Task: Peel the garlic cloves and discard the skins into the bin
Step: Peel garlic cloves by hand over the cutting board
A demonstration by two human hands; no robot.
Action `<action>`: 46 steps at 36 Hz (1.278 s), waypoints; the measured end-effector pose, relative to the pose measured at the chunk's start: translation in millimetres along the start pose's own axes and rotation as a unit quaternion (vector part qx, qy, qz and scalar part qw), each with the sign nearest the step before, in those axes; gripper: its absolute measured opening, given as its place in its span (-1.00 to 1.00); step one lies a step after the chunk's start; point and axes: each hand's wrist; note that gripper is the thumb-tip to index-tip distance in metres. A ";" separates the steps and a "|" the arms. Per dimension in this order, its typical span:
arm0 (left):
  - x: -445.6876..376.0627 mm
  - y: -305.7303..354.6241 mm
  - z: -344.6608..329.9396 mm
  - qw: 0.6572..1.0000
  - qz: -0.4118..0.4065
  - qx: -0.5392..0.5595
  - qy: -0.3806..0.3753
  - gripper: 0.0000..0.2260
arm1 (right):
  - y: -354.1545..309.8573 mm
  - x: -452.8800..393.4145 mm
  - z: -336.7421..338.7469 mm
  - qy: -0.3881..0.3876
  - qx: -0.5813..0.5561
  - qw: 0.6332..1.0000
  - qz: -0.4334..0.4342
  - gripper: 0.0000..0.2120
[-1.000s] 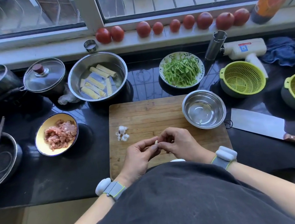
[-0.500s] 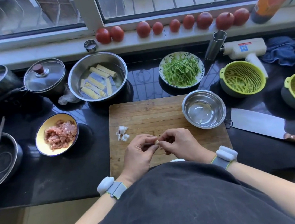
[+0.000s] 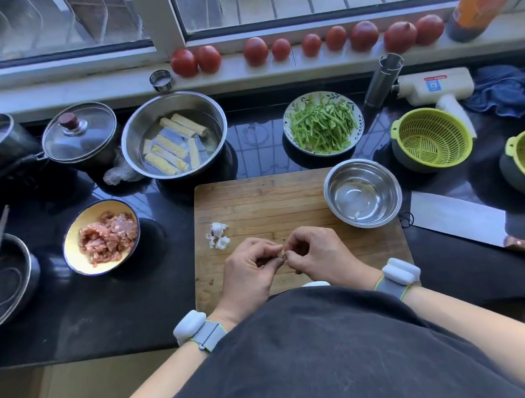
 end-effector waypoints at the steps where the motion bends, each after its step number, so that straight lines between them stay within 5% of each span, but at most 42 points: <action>1: -0.2 -0.1 0.3 1.000 -0.006 -0.003 0.001 -0.84 | 0.4 -0.4 -0.4 0.001 0.005 1.000 0.001 -0.91; 9: -0.2 -0.7 -4.6 0.995 0.067 0.072 -0.010 -0.81 | -0.1 -2.7 -4.1 0.026 -0.003 1.000 -0.010 -0.86; 29: 1.3 -1.8 -6.6 0.915 0.228 0.331 -0.021 -0.87 | 0.8 -3.7 -3.7 0.006 -0.033 0.998 -0.058 -0.88; 46: -2.8 2.4 -1.5 0.803 0.315 0.506 0.011 -0.78 | 4.6 -4.7 -3.4 -0.007 -0.022 0.998 -0.064 -0.92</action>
Point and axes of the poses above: each hand's wrist, its own x-axis away from the middle knuckle, its own z-axis out of the back of the hand, y = z × x, and after that the axes turned 2 degrees about x, right-handed
